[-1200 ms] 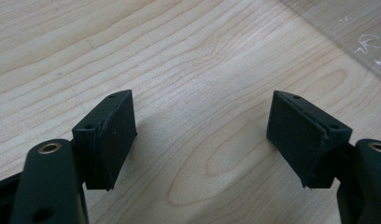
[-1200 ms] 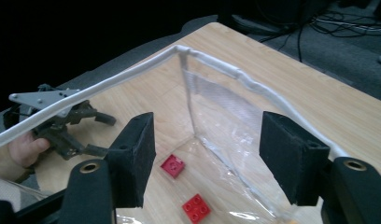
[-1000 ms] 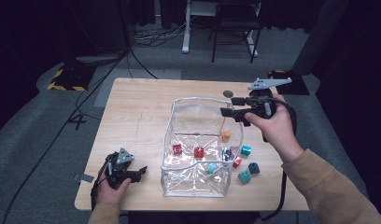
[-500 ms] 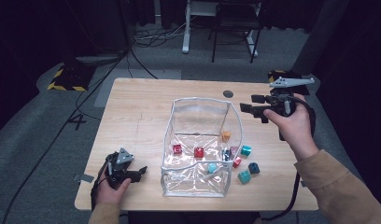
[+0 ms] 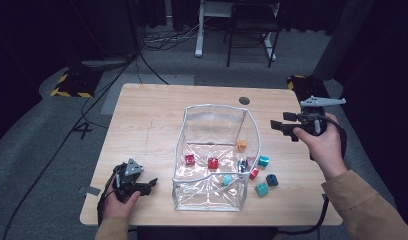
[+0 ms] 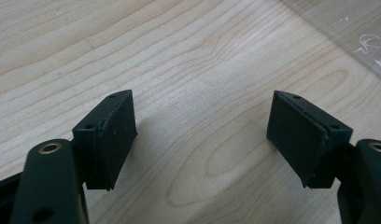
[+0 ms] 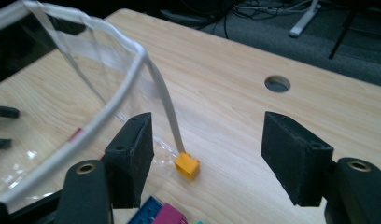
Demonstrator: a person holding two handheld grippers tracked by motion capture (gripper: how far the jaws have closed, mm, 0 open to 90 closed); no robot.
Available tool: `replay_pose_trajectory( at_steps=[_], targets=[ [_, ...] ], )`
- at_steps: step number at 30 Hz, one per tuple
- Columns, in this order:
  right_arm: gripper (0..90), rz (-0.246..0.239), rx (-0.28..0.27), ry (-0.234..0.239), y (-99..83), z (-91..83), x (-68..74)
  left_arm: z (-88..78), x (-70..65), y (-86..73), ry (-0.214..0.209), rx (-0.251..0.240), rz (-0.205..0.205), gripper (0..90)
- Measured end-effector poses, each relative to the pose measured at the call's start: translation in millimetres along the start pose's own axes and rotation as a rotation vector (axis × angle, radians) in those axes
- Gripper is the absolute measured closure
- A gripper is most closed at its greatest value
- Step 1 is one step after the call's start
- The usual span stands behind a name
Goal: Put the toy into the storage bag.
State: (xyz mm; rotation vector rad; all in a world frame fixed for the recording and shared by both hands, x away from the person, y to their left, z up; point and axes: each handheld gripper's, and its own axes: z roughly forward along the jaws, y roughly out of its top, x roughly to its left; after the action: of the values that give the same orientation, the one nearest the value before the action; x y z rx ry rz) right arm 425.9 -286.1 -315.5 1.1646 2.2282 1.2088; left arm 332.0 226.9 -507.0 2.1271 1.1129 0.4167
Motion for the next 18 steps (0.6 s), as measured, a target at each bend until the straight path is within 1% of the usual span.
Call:
replay_pose_trajectory(
  at_steps=[4,8,14,18],
  targets=[
    [34.9,0.018,0.031,-0.003,-17.8,9.2,-6.6,0.0,0.0,0.0,0.0,0.0,0.0,24.2],
    [34.9,0.026,0.056,-0.013,-31.5,16.9,-11.3,0.0,0.0,0.0,0.0,0.0,0.0,24.3],
    [34.9,0.008,0.105,-0.035,-52.0,30.4,-14.4,0.0,0.0,0.0,0.001,0.001,0.001,24.2],
    [34.9,0.016,0.124,-0.038,-62.9,37.6,-16.3,0.0,-0.1,0.0,0.001,0.001,0.0,24.2]
  ],
)
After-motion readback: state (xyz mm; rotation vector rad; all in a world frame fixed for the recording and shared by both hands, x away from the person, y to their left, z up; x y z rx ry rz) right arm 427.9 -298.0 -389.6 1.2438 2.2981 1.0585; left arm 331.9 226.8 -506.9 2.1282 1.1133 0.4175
